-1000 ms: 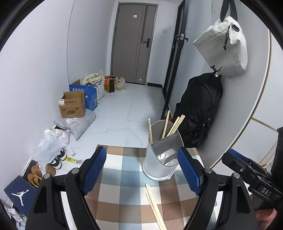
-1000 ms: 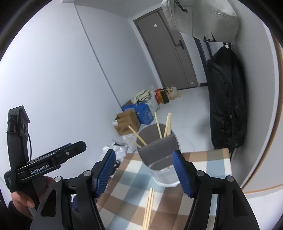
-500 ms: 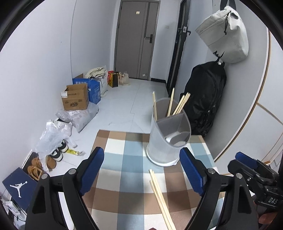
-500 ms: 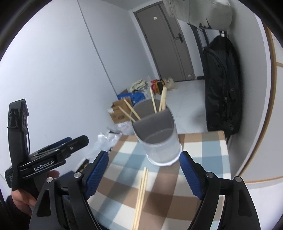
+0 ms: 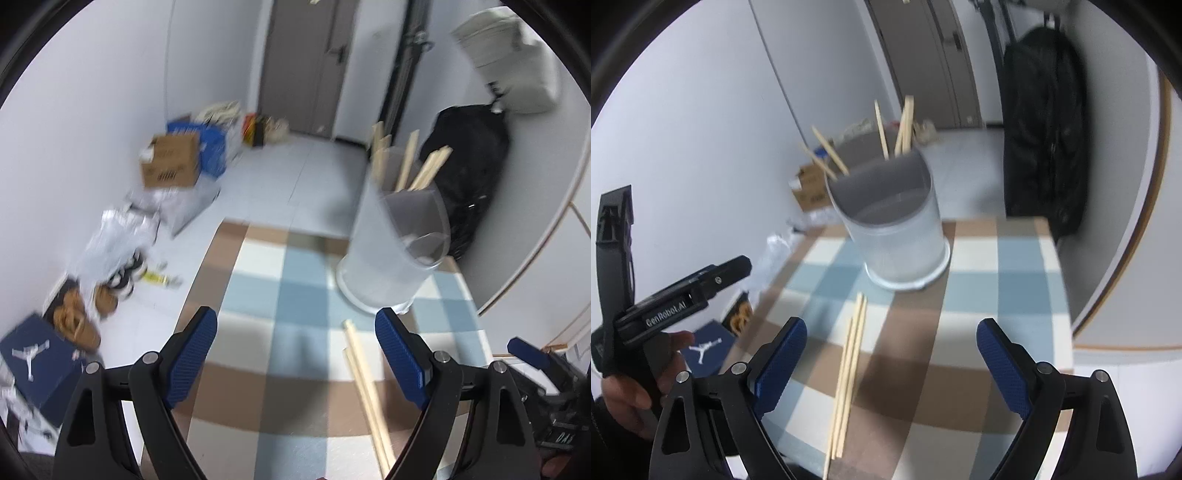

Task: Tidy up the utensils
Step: 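Move both tools back down to the remaining wooden sticks, then lower the right tool onto the wooden sticks and close on one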

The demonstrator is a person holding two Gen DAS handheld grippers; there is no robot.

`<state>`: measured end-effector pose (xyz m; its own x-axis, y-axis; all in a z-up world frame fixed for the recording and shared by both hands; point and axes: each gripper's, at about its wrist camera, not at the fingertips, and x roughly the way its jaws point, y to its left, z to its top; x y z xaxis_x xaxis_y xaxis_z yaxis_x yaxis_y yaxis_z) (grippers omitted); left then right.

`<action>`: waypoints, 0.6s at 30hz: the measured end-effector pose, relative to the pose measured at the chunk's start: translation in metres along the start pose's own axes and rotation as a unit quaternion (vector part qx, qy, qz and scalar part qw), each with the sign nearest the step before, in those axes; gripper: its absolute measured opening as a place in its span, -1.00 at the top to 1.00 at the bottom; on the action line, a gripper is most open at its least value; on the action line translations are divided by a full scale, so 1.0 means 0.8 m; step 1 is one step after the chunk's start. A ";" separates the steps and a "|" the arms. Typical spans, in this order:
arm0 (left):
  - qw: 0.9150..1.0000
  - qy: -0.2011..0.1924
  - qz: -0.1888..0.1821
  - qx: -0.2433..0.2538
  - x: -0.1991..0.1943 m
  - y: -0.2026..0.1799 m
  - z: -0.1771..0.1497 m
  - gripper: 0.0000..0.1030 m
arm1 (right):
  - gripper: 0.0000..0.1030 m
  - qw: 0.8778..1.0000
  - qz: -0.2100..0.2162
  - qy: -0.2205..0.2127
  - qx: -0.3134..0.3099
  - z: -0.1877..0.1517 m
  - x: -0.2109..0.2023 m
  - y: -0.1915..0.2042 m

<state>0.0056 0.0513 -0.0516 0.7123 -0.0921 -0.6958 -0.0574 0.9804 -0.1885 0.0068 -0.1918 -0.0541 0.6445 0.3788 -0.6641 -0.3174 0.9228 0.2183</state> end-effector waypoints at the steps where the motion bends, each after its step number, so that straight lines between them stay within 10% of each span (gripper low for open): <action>1: 1.000 0.005 -0.003 -0.011 0.002 0.005 0.001 -0.64 | -0.81 1.000 0.003 0.010 -0.001 -0.002 0.007 0.001; 18: 0.997 0.054 0.020 -0.042 0.019 0.060 0.007 -0.64 | 0.03 0.991 -0.038 0.113 -0.059 0.007 0.136 0.041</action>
<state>0.0176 0.0979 -0.0676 0.6289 -0.0756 -0.7738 -0.1458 0.9661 -0.2129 0.0701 -0.1203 -0.1153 0.5010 0.2708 -0.8220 -0.3621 0.9282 0.0851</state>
